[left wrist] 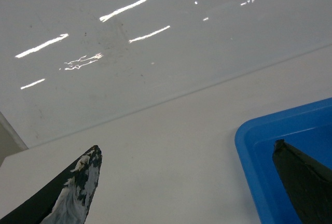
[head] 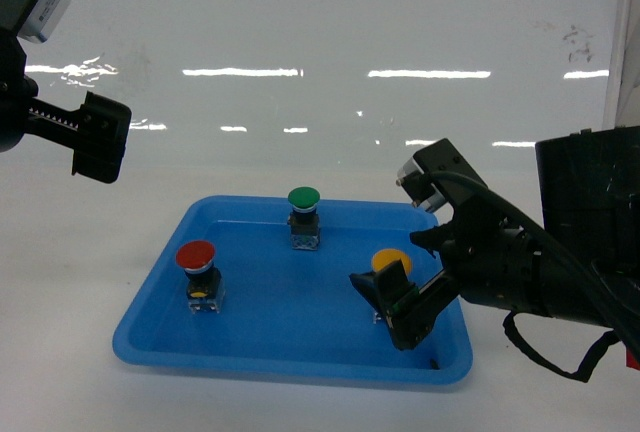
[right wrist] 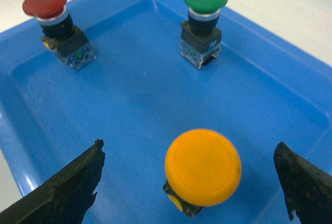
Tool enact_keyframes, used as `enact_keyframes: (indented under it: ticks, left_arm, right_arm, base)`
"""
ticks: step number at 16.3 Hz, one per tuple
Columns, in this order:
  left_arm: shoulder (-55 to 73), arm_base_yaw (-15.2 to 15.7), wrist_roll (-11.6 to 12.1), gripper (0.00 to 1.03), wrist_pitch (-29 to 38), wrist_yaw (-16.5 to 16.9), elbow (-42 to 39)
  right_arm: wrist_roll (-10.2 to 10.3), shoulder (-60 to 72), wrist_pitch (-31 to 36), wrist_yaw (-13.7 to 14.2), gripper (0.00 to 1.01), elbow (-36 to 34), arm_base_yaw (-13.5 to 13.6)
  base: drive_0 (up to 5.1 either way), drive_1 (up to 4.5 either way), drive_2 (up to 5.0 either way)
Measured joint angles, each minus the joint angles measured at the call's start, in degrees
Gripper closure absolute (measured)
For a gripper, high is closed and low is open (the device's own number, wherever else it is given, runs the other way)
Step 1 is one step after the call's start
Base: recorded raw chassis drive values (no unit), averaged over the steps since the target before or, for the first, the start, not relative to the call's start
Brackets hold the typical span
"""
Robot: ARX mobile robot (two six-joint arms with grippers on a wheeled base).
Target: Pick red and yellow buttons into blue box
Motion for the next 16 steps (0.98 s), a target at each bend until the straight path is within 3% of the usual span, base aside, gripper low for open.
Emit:
enact_keyframes:
  ticks: [5,16]
  left_arm:
    - [0.0,0.0,0.0,0.05,0.0,0.0,0.0]
    - [0.0,0.0,0.0,0.05,0.0,0.0,0.0]
  right_arm:
    - [-1.9,3.4,0.3,0.1,0.03,-0.2,0.0]
    - [-2.8,4.9,-1.4,-1.7,0.03,3.5,-1.2]
  base:
    - [0.0,0.00,0.0]
    - [0.0,0.00,0.0]
